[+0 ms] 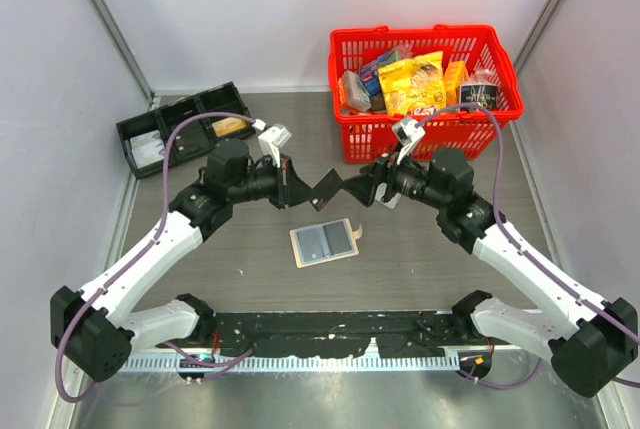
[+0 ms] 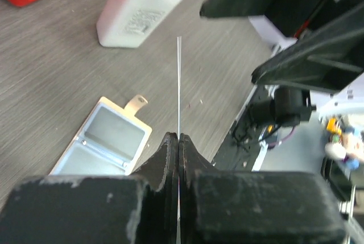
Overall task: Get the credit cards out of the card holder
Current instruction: Place the credit card in the storage box.
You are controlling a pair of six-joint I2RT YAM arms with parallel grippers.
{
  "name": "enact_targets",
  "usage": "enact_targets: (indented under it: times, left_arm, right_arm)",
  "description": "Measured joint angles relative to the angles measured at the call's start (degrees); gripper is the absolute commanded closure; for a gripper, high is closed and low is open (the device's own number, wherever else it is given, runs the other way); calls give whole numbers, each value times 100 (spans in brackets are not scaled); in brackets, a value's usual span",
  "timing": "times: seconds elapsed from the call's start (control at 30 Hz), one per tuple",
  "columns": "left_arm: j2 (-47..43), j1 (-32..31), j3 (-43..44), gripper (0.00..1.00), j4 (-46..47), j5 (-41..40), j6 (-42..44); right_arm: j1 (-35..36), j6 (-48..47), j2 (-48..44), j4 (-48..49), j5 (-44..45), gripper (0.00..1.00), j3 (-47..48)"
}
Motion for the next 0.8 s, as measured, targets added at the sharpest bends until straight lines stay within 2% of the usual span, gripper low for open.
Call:
enact_targets:
  times: [0.2, 0.4, 0.6, 0.8]
  left_arm:
    - [232, 0, 566, 100, -1390, 649, 1303]
    - [275, 0, 1054, 100, -2387, 1123, 2455]
    - [323, 0, 1453, 100, -3018, 1497, 3300]
    - [479, 0, 1631, 100, -3554, 1628, 3777]
  right_arm:
    - [-90, -1228, 398, -1093, -1252, 28, 1003]
    - [-90, -1827, 713, -1650, -2371, 32, 1303]
    - [-26, -2168, 942, -1915, -2929, 36, 1471]
    - [162, -2457, 1322, -2070, -3228, 47, 1775]
